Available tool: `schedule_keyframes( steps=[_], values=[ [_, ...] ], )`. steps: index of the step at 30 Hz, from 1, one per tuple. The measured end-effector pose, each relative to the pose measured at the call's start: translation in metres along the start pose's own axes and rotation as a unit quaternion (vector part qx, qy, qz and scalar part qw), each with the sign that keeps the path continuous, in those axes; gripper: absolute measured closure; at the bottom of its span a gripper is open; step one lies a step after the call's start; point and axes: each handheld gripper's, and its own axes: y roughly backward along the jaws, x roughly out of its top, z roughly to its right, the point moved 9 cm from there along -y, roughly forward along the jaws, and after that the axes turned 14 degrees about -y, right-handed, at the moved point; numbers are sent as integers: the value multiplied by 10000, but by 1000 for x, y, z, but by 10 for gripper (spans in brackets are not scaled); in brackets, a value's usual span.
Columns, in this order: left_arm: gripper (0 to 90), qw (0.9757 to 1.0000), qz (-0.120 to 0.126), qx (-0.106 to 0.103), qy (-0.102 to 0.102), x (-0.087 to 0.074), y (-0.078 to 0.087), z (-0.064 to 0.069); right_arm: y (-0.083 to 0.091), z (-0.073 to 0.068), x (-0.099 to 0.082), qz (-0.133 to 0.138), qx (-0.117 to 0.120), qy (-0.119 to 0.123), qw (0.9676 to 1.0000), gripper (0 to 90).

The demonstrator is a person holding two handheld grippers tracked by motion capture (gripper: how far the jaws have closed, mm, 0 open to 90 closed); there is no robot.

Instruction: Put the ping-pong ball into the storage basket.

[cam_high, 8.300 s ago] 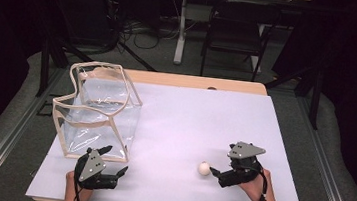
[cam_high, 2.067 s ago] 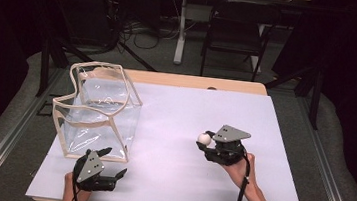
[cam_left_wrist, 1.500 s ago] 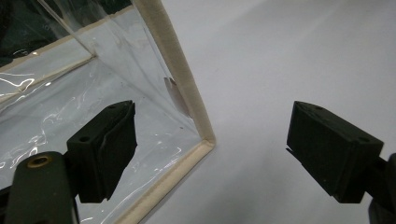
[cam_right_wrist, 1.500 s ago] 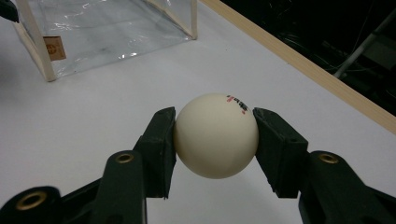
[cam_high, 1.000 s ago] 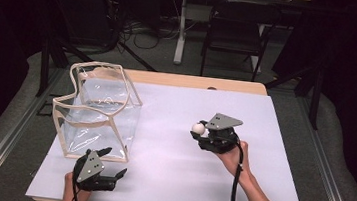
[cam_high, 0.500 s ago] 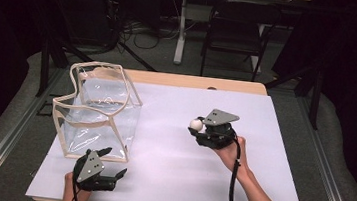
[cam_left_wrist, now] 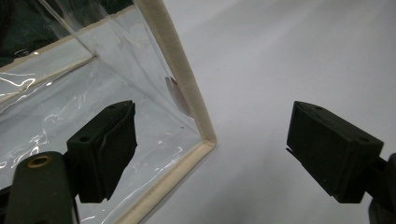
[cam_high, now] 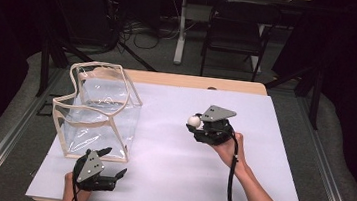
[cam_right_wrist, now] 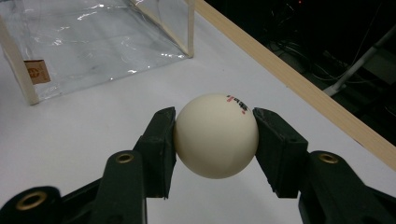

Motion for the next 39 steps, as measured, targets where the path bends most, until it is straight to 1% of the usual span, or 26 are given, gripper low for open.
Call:
schedule_keyframes(
  steps=[10,16,25,33,39],
  values=[
    [160,10000,5,0,-2,0,0,0,-2,-1,5,21,8,24,10000,508],
    [161,10000,8,3,20,0,0,0,-4,1,9,26,-10,17,10000,508],
    [161,10000,9,4,29,0,-1,0,-8,1,17,44,0,78,10000,508],
    [161,10000,14,-2,30,0,-1,0,-10,-2,27,72,35,166,9998,508],
    [161,10000,11,2,32,0,-1,0,-13,-3,34,97,55,179,9998,508]
  ],
)
